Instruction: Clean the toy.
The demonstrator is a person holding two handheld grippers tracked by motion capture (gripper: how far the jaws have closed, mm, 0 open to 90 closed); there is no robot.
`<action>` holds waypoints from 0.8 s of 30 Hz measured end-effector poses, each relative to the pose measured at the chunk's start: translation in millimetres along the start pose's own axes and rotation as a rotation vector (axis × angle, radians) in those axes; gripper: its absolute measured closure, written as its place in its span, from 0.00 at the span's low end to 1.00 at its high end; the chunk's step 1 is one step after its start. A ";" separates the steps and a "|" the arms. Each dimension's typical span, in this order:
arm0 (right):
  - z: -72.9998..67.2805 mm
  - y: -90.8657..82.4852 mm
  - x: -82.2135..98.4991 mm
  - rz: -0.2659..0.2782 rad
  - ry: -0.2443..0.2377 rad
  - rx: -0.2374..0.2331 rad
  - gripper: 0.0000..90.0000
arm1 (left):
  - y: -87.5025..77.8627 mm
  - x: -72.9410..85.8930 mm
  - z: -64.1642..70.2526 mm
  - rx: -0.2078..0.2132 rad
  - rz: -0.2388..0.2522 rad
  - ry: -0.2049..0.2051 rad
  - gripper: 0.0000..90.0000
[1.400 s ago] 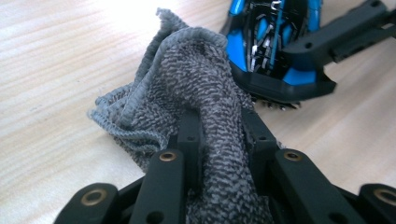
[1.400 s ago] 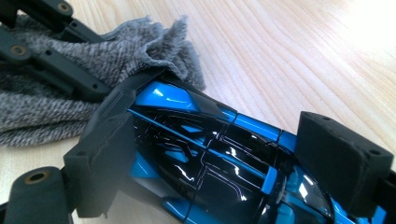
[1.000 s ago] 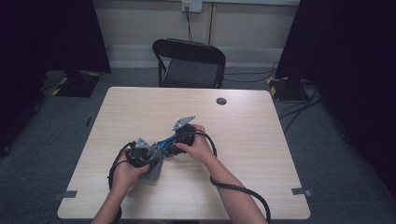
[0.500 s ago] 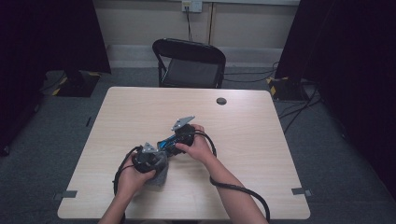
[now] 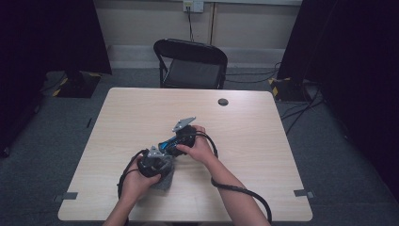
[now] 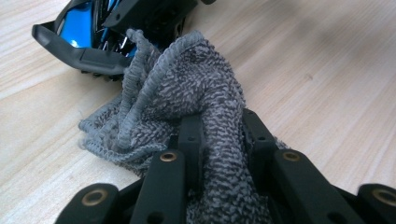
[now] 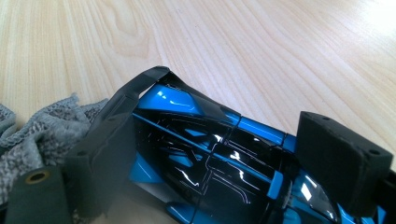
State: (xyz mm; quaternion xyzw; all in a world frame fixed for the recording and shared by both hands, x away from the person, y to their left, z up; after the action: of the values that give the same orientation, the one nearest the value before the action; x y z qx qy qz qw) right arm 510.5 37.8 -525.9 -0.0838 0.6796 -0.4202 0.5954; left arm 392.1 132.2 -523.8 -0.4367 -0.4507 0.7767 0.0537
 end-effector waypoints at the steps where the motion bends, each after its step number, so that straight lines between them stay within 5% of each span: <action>1: 0.1 0.0 -0.1 -0.001 -0.001 0.000 0.14 | 0.0 0.0 0.0 0.000 0.000 0.000 0.82; 8: 0.5 0.4 -0.2 0.001 0.000 -0.004 0.14 | 2.6 -2.5 5.6 0.021 0.004 0.020 0.82; 16: 0.0 0.4 -0.6 -0.006 0.001 -0.005 0.14 | 4.0 -8.4 19.8 0.124 0.009 0.074 0.82; 24: 0.1 0.5 -0.7 -0.006 0.000 -0.006 0.14 | -16.8 -11.8 10.4 0.110 0.032 0.062 0.82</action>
State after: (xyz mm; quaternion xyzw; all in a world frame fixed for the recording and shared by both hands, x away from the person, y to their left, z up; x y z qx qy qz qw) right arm 511.0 38.5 -525.7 -0.0878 0.6807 -0.4199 0.5938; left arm 386.6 129.6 -501.6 -0.4640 -0.3983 0.7873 0.0790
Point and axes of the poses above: each handheld gripper's, and its own axes: y roughly forward along the jaws, x roughly out of its underside, z roughly to its right, the point moved 6 cm from there along y, roughly forward along the jaws, and after that the axes turned 7 degrees about x, right-handed, at the moved point
